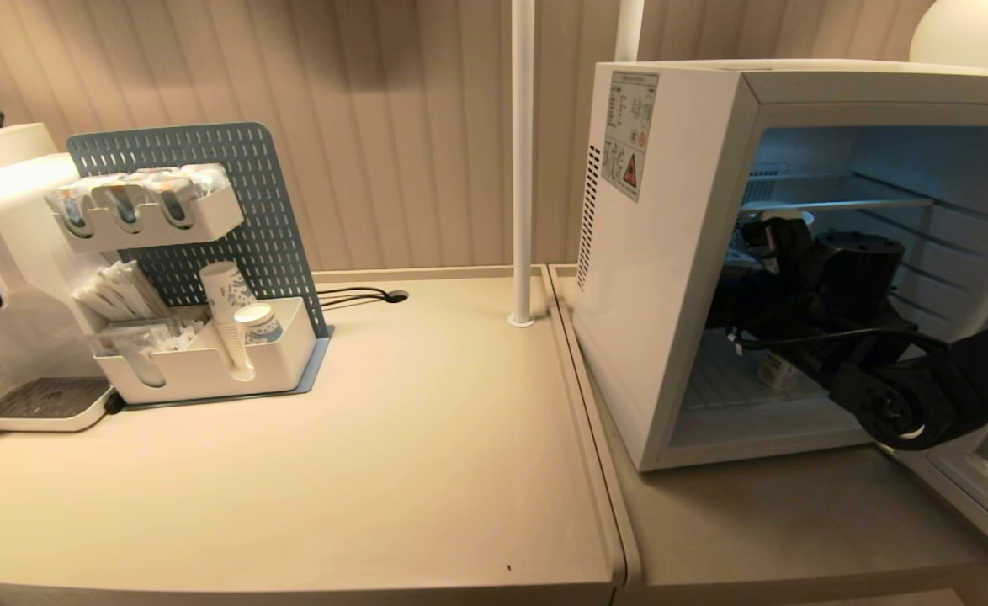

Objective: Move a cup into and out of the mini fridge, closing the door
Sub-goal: Put the yoghurt in the freezer

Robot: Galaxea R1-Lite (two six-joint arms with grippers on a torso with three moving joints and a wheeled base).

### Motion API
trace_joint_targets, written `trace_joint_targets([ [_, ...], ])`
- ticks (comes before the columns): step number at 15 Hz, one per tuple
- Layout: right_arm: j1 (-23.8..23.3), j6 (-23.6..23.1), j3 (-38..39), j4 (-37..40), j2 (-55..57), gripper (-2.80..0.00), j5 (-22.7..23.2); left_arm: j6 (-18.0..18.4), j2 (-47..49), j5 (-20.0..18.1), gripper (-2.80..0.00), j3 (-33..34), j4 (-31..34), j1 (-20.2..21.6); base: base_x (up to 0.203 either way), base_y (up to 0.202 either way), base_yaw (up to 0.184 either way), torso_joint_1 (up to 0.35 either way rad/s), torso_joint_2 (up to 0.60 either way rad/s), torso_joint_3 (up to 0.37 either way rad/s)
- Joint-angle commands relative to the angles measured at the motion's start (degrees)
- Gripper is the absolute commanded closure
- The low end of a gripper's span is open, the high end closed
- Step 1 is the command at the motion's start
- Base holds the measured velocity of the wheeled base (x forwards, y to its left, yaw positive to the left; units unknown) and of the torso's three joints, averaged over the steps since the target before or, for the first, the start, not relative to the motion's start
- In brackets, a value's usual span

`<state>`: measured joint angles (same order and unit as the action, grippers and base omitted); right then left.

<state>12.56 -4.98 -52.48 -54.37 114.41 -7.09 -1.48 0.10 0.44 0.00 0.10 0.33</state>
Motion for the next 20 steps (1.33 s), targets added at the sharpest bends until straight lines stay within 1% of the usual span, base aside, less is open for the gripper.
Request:
trace_joint_targets([
  [1, 0.01, 0.04, -0.34, 1.65, 0.08, 0.00, -0.15, -0.02, -0.01, 0.00, 0.00, 0.09, -0.01, 0.02, 0.000, 0.000, 0.000, 0.000, 0.00, 0.000],
  [8, -0.17, 0.15, -0.65, 1.63, 0.82, 0.00, -0.21, -0.02, -0.01, 0.00, 0.00, 0.09, -0.01, 0.02, 0.000, 0.000, 0.000, 0.000, 0.00, 0.000],
  [15, -0.60, 0.15, -5.28, 3.11, 5.07, 0.00, -0.29, -0.02, -0.01, 0.00, 0.00, 0.09, -0.01, 0.02, 0.000, 0.000, 0.000, 0.000, 0.00, 0.000],
  [20, -0.77, 0.08, -5.25, 3.05, 5.12, 0.00, -0.37, -0.02, -0.01, 0.00, 0.00, 0.09, -0.01, 0.02, 0.000, 0.000, 0.000, 0.000, 0.00, 0.000],
])
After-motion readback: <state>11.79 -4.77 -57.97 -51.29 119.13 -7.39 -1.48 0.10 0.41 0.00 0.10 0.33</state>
